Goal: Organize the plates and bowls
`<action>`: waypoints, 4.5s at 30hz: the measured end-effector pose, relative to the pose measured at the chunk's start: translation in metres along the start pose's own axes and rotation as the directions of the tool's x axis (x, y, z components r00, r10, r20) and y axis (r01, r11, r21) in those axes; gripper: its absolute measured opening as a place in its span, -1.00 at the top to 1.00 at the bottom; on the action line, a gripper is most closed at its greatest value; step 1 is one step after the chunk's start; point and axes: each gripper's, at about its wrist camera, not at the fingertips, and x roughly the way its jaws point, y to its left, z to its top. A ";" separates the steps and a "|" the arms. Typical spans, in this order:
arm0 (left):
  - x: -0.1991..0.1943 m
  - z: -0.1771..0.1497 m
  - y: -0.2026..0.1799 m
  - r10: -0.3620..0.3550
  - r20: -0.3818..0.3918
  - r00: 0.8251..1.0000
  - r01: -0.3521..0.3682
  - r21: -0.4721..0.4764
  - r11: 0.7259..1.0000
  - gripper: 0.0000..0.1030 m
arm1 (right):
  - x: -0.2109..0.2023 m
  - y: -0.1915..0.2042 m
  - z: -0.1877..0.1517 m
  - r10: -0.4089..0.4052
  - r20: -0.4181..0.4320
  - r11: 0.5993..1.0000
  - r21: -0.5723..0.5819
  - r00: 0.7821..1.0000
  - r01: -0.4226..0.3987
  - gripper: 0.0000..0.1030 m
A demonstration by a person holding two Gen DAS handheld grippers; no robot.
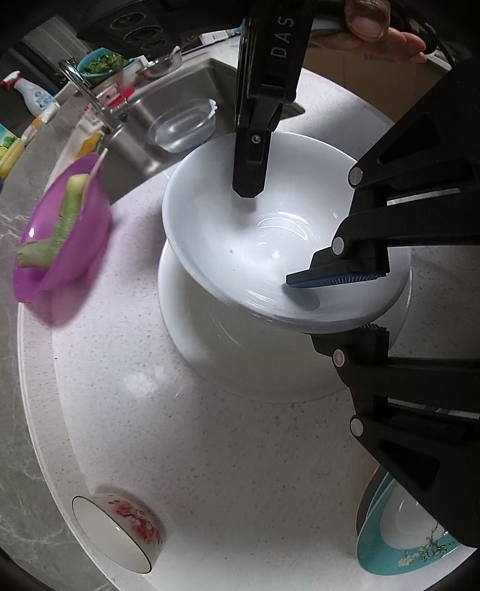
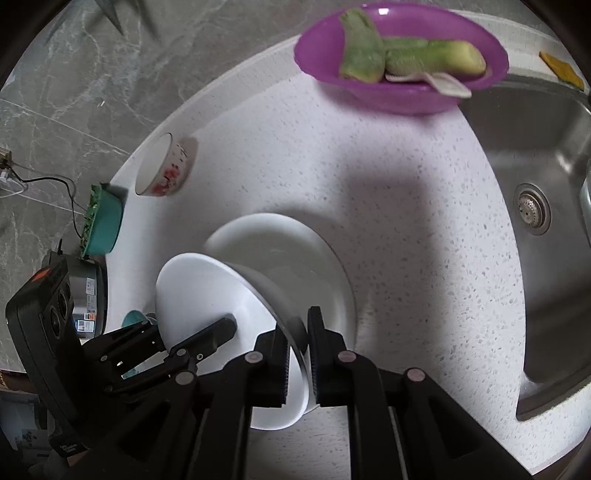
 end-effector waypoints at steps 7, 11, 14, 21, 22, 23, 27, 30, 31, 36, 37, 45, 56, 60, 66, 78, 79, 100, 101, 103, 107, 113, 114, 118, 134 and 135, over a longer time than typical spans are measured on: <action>0.017 0.011 0.005 0.025 -0.019 1.000 -0.025 -0.011 1.000 0.72 | 0.014 -0.001 0.001 -0.022 -0.027 1.000 -0.019 0.999 0.021 0.77; 0.026 0.013 0.009 0.035 -0.021 0.999 -0.036 -0.017 0.999 0.70 | 0.022 0.004 0.002 -0.053 -0.035 0.998 -0.042 0.998 0.051 0.77; 0.028 0.015 0.009 0.037 -0.015 0.999 -0.038 -0.020 0.999 0.66 | 0.024 0.004 0.005 -0.064 -0.033 0.997 -0.051 0.997 0.062 0.78; 0.024 0.019 0.006 0.001 0.023 1.000 0.000 -0.008 1.000 0.04 | 0.028 0.007 0.001 -0.095 -0.033 0.994 -0.065 0.995 0.093 0.81; 0.021 0.019 0.004 -0.012 0.033 0.999 0.012 -0.001 1.000 -0.04 | 0.029 0.007 0.001 -0.098 -0.032 0.993 -0.064 0.995 0.096 0.84; 0.019 0.019 0.003 -0.019 0.040 0.999 0.019 0.005 1.000 -0.16 | 0.029 0.006 0.000 -0.099 -0.030 0.993 -0.062 0.995 0.097 0.85; 0.011 0.021 0.001 -0.025 0.067 0.997 0.024 0.021 1.000 -0.48 | 0.026 0.008 0.000 -0.107 -0.014 0.992 -0.063 0.994 0.106 0.84; 0.003 0.021 0.005 -0.043 0.075 0.996 0.042 0.007 0.999 -0.55 | 0.020 0.007 -0.002 -0.102 0.001 0.993 -0.052 0.995 0.102 0.78; 0.000 0.020 0.005 -0.045 0.079 0.996 0.044 0.006 0.999 -0.56 | 0.017 0.007 -0.003 -0.097 0.009 0.994 -0.047 0.995 0.097 0.73; -0.032 0.010 0.014 -0.105 0.115 0.988 0.106 0.000 0.994 -0.92 | -0.011 0.010 -0.008 -0.038 0.071 0.999 -0.018 0.997 0.039 -0.13; -0.039 0.009 0.017 -0.113 0.126 0.986 0.114 -0.004 0.993 -0.99 | -0.019 0.011 -0.009 -0.023 0.095 1.000 -0.019 0.995 0.025 -0.31; -0.132 0.018 0.095 -0.055 0.315 0.947 0.076 -0.056 0.996 -1.00 | -0.081 0.036 0.018 0.209 0.257 0.978 -0.055 0.944 -0.201 -1.00; -0.166 0.087 0.278 0.047 0.296 0.954 0.032 -0.257 0.966 -0.99 | -0.058 0.134 0.105 0.291 0.239 0.951 -0.182 0.926 -0.252 -0.96; -0.124 0.121 0.313 0.021 0.226 0.974 0.045 -0.281 0.959 -0.99 | -0.010 0.164 0.143 0.265 0.162 0.956 -0.173 0.950 -0.237 -0.77; -0.067 0.146 0.331 -0.004 0.144 0.990 0.045 -0.287 0.957 -0.97 | 0.077 0.174 0.177 0.210 0.030 0.973 -0.108 0.977 -0.206 -0.55; -0.012 0.161 0.360 0.020 0.085 0.996 0.007 -0.298 0.955 -0.97 | 0.155 0.159 0.197 0.147 -0.074 0.987 -0.054 0.986 -0.151 -0.34; -0.009 0.161 0.359 0.024 0.084 0.996 0.002 -0.295 0.956 -0.97 | 0.156 0.158 0.198 0.148 -0.074 0.987 -0.051 0.986 -0.152 -0.30; 0.018 0.172 0.355 -0.030 0.063 0.998 0.047 -0.284 0.958 0.77 | 0.184 0.176 0.203 0.110 -0.136 0.990 -0.073 0.985 -0.121 0.60; 0.018 0.172 0.355 -0.031 0.062 0.998 0.048 -0.285 0.957 0.77 | 0.184 0.175 0.203 0.113 -0.135 0.990 -0.067 0.984 -0.122 0.60; 0.018 0.174 0.353 -0.026 0.059 0.998 0.042 -0.282 0.958 0.78 | 0.184 0.175 0.203 0.112 -0.135 0.990 -0.064 0.985 -0.122 0.60; 0.016 0.178 0.343 -0.022 0.050 0.999 0.035 -0.280 0.959 0.78 | 0.179 0.171 0.202 0.107 -0.132 0.991 -0.061 0.985 -0.116 0.62; 0.003 0.181 0.330 -0.018 0.053 0.998 0.032 -0.267 0.963 0.78 | 0.162 0.172 0.199 0.101 -0.120 0.992 -0.065 0.988 -0.109 0.62; 0.000 0.181 0.325 -0.018 0.054 0.998 0.031 -0.261 0.965 0.78 | 0.159 0.171 0.199 0.100 -0.117 0.992 -0.064 0.988 -0.108 0.63; -0.012 0.181 0.309 -0.017 0.063 0.998 0.032 -0.236 0.971 0.78 | 0.142 0.170 0.194 0.097 -0.098 0.993 -0.059 0.990 -0.103 0.65; -0.062 0.153 0.196 -0.053 0.071 0.996 0.059 -0.080 0.995 0.78 | 0.047 0.137 0.135 0.089 -0.009 0.996 -0.024 0.996 -0.089 0.65; -0.064 0.150 0.186 -0.060 0.070 0.996 0.065 -0.066 0.996 0.78 | 0.040 0.132 0.130 0.086 -0.003 0.996 -0.018 0.996 -0.086 0.65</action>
